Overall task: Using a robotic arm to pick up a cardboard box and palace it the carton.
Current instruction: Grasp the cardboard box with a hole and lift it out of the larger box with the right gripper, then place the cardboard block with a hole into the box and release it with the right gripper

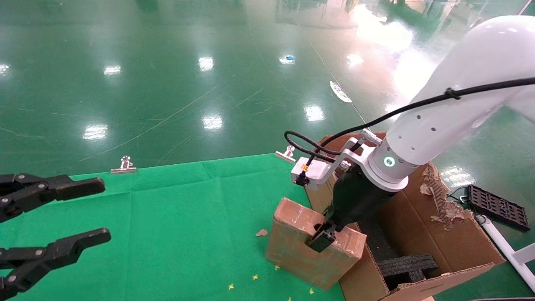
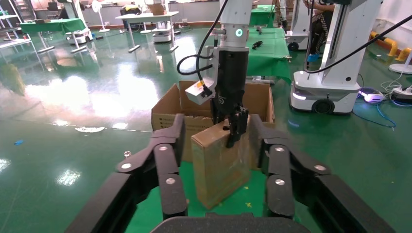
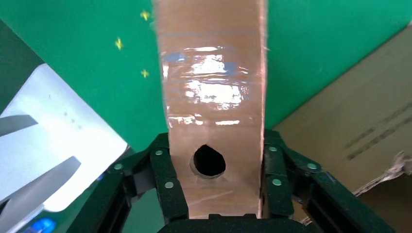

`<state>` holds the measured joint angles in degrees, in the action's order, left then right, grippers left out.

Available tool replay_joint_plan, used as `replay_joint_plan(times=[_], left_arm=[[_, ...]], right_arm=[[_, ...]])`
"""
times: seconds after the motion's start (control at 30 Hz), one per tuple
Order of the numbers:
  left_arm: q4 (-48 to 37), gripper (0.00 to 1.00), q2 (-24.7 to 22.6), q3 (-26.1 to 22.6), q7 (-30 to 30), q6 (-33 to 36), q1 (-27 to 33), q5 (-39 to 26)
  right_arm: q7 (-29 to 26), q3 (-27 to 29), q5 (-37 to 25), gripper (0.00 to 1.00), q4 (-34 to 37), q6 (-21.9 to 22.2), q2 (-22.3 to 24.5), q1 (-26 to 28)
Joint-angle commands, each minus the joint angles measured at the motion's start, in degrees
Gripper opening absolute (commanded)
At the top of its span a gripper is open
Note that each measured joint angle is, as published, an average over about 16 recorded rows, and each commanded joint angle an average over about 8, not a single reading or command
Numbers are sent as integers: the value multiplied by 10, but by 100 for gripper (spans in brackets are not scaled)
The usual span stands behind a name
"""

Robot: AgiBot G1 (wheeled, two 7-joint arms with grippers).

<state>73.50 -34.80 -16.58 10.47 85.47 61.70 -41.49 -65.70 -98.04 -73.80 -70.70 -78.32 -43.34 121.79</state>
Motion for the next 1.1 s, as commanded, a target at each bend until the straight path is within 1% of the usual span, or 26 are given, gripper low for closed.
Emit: replay_joint_plan(times=[0.03, 0.13, 0.2, 0.37, 0.57, 0.73, 0.77, 0.87, 1.0, 1.03, 1.1], left_arm=[[0, 0, 0, 0, 0, 0, 0, 0], [0, 0, 0, 0, 0, 0, 0, 0], [0, 0, 0, 0, 0, 0, 0, 0], [0, 0, 0, 0, 0, 0, 0, 0], [0, 0, 0, -1, 0, 0, 0, 0], [0, 0, 0, -1, 0, 0, 0, 1], [0, 5, 0, -1, 0, 0, 0, 1], [0, 43, 0, -1, 0, 0, 0, 1], [0, 93, 0, -1, -1, 0, 0, 1], [0, 100, 0, -1, -1, -1, 0, 1], [0, 100, 1, -1, -1, -1, 0, 1]], right_arm=[[6, 4, -2, 0, -20, 13, 12, 1], [34, 26, 20, 0, -20, 25, 37, 16], [57, 43, 34, 0, -6, 30, 54, 33], [111, 82, 47, 0, 68, 36, 86, 86], [153, 98, 17, 0, 177, 30, 110, 143], [162, 84, -24, 0, 254, 4, 121, 161], [162, 80, -30, 0, 268, -3, 122, 161], [160, 67, -44, 0, 311, -24, 122, 153], [159, 50, -53, 0, 367, -44, 115, 127], [158, 46, -54, 0, 383, -47, 112, 117], [156, 40, -53, 0, 414, -51, 105, 95]])
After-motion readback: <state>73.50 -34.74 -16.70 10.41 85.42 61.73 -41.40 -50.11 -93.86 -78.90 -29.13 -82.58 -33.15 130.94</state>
